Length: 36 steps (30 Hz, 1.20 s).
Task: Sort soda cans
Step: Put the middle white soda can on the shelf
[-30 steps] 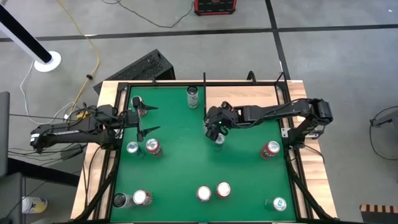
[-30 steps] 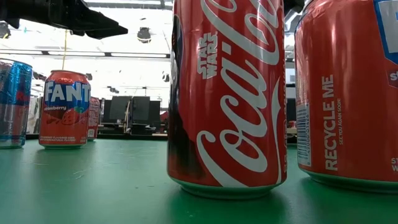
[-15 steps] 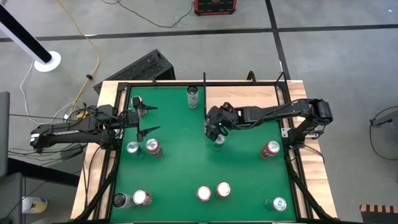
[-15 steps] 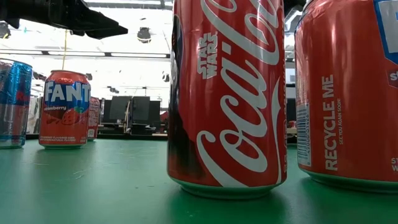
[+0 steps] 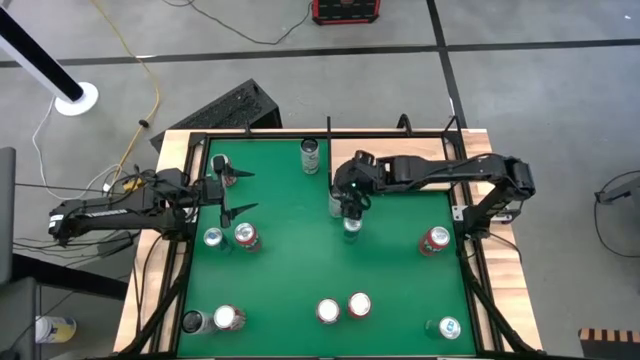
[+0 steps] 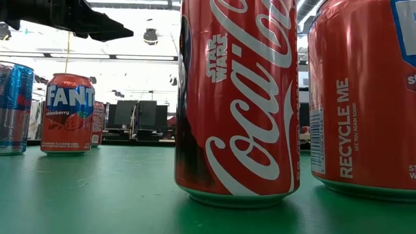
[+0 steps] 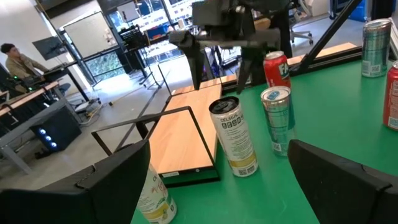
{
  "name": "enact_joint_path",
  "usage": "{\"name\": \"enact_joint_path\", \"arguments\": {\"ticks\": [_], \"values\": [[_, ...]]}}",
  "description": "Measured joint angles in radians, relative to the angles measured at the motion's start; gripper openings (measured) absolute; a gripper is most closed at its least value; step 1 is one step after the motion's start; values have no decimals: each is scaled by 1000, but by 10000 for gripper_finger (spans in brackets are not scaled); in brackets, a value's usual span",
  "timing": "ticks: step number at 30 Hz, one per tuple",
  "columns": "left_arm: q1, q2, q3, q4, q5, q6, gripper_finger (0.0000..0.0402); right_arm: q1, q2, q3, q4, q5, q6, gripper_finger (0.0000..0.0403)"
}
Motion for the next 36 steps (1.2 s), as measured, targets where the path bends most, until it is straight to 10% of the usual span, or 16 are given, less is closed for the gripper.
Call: {"name": "enact_joint_path", "arguments": {"ticks": [18, 36], "values": [[0, 0, 0, -2, 0, 1, 368, -123, 10, 13, 2, -397, -369, 384], [0, 0, 0, -21, 0, 4, 368, -156, 85, 9, 41, -392, -386, 384]]}}
